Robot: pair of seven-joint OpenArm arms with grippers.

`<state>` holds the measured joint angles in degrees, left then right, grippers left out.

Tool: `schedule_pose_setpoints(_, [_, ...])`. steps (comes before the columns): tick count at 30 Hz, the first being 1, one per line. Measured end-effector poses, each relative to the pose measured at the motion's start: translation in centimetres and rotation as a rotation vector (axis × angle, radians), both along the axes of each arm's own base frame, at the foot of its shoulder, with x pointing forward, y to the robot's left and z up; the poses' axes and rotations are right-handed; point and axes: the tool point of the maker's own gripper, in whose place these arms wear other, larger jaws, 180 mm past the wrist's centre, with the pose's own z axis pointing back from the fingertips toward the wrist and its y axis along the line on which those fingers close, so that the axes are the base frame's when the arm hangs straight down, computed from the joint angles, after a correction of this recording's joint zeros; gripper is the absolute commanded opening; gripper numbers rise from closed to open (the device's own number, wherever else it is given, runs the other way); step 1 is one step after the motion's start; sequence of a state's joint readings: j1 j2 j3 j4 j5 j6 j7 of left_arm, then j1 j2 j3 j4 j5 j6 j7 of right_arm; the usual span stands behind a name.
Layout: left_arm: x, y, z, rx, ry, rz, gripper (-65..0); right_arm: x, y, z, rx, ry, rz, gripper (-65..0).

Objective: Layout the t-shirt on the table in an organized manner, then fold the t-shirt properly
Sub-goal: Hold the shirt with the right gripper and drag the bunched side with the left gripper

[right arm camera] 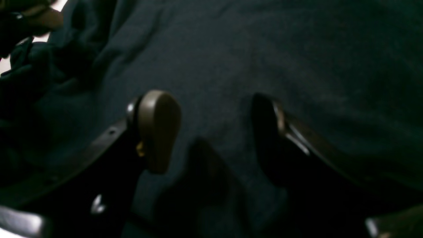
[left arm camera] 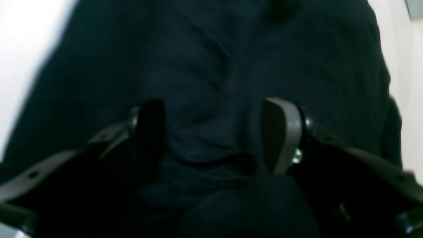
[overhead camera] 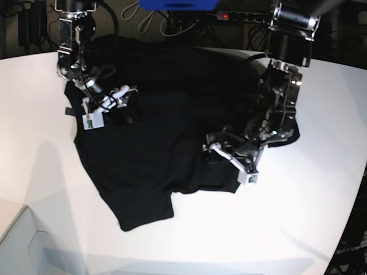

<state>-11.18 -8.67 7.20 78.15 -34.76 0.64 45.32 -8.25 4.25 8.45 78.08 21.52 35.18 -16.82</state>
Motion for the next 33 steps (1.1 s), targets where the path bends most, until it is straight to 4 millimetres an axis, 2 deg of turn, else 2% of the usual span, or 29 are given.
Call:
schedule_pose_setpoints(3, [-0.7, -1.5, -0.5, 0.033, -0.001, -0.062, -21.6, 0.0, 0.0, 0.0, 0.0, -0.001, -0.001, -27.3])
schedule_pose_setpoints(5, [-1.0, -2.0, -0.7, 0.029, 0.009, -0.076, -25.3, 0.0, 0.0, 0.0, 0.0, 0.0, -0.001, -27.3])
schedule_pose_setpoints(9, [-0.9, -1.6, -0.7, 0.038, 0.005, -0.071, -40.8, 0.0, 0.0, 0.0, 0.0, 0.0, -0.001, -27.3])
schedule_pose_setpoints(13, [-1.5, -1.4, -2.4, 0.043, 0.056, -0.065, -53.9, 0.0, 0.0, 0.0, 0.0, 0.0, -0.001, -27.3])
schedule_pose_setpoints(15, [-1.7, -1.0, -3.1, 0.051, 0.076, -0.058, -65.0, 0.0, 0.0, 0.0, 0.0, 0.0, -0.001, -27.3])
schedule_pose_setpoints(22, [-1.5, -0.8, -3.0, 0.05, 0.073, -0.054, -64.7, 0.0, 0.0, 0.0, 0.0, 0.0, -0.001, -27.3])
schedule_pose_setpoints(28, [0.6, -1.3, 0.6, 0.027, -0.056, -0.046, -64.2, -0.1, -0.2, 0.0, -0.006, 0.0, 0.002, -27.3])
schedule_pose_setpoints(30, [0.7, -1.3, 1.3, 0.029, -0.073, -0.051, -60.5, 0.0, -0.4, 0.0, -0.011, 0.0, 0.003, -27.3])
schedule_pose_setpoints(33, [0.8, -1.2, 1.4, 0.028, -0.077, -0.051, -48.5, -0.1, -0.5, -0.1, -0.012, 0.001, 0.003, -27.3])
